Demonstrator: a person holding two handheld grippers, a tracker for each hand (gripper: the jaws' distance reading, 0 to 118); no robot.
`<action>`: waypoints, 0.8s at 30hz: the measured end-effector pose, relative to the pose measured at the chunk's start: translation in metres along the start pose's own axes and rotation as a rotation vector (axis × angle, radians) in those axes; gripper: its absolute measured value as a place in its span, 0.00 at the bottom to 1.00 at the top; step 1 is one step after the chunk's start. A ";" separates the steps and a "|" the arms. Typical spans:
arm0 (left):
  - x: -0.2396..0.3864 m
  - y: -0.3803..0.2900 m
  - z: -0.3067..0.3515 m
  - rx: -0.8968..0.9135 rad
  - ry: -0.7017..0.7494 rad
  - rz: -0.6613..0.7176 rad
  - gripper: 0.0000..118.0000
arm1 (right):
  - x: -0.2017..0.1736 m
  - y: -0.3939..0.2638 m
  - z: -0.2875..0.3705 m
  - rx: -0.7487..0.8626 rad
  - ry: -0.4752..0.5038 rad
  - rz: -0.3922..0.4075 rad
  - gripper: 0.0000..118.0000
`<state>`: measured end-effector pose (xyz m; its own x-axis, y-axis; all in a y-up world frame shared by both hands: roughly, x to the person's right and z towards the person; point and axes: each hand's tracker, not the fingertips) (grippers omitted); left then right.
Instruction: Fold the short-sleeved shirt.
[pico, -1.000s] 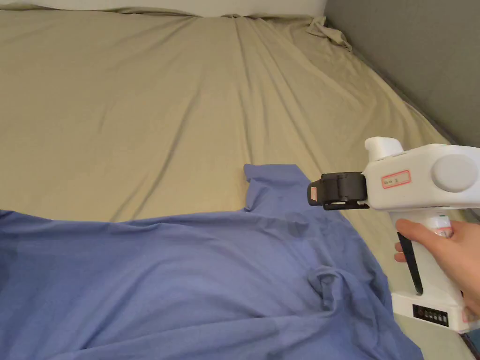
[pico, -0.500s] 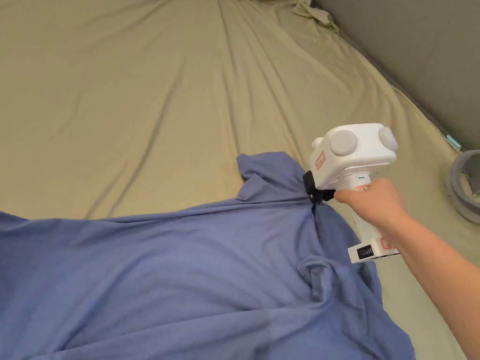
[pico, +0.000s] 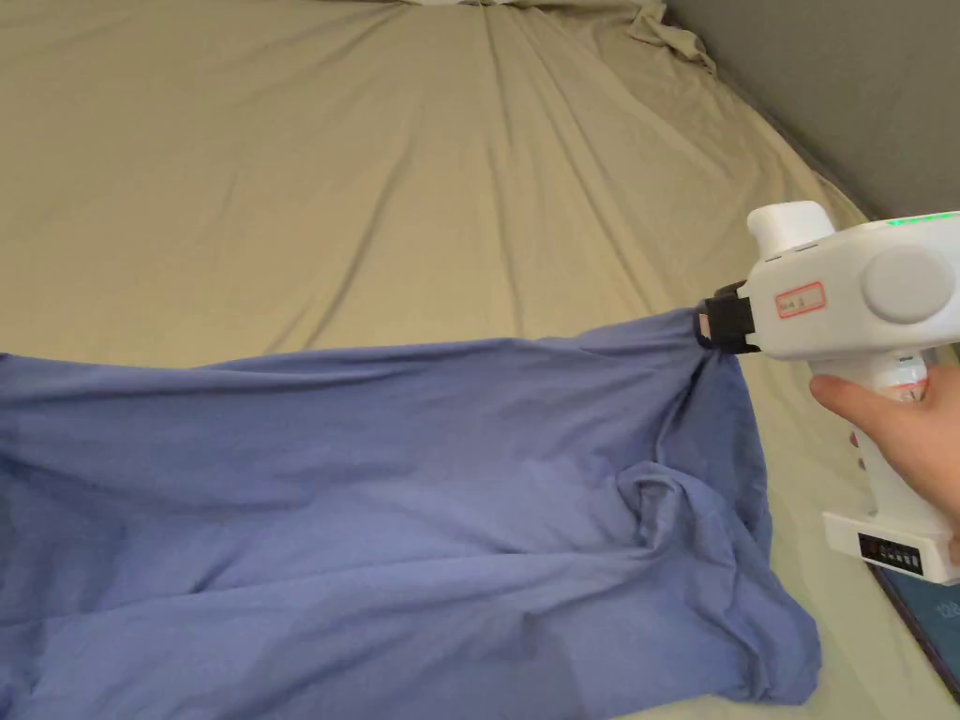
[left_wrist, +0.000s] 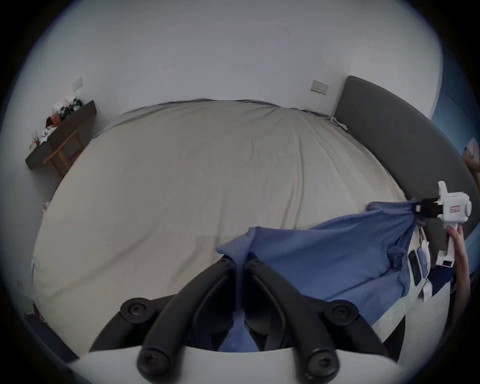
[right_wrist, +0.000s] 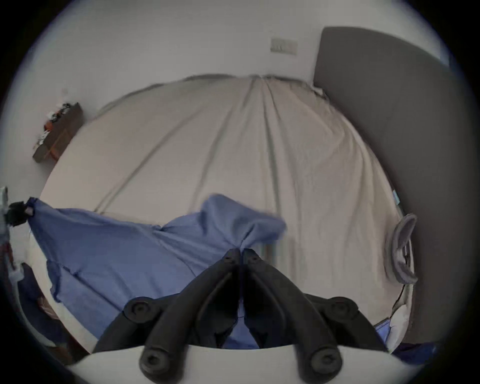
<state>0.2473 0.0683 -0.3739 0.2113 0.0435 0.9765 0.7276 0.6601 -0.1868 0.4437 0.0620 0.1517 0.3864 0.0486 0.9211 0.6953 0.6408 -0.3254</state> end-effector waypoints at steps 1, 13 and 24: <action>-0.001 -0.010 0.006 -0.008 0.013 -0.011 0.04 | -0.001 -0.012 0.011 0.020 0.002 0.024 0.03; 0.012 -0.142 0.003 -0.323 0.075 -0.059 0.04 | 0.009 -0.200 0.043 -0.144 0.092 -0.125 0.03; 0.010 -0.161 -0.014 -0.389 0.086 -0.001 0.27 | 0.008 -0.196 0.025 -0.220 0.071 -0.102 0.33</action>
<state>0.1415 -0.0474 -0.3351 0.2527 -0.0306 0.9671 0.9170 0.3265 -0.2292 0.2951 -0.0440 0.2284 0.3438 -0.0664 0.9367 0.8451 0.4568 -0.2778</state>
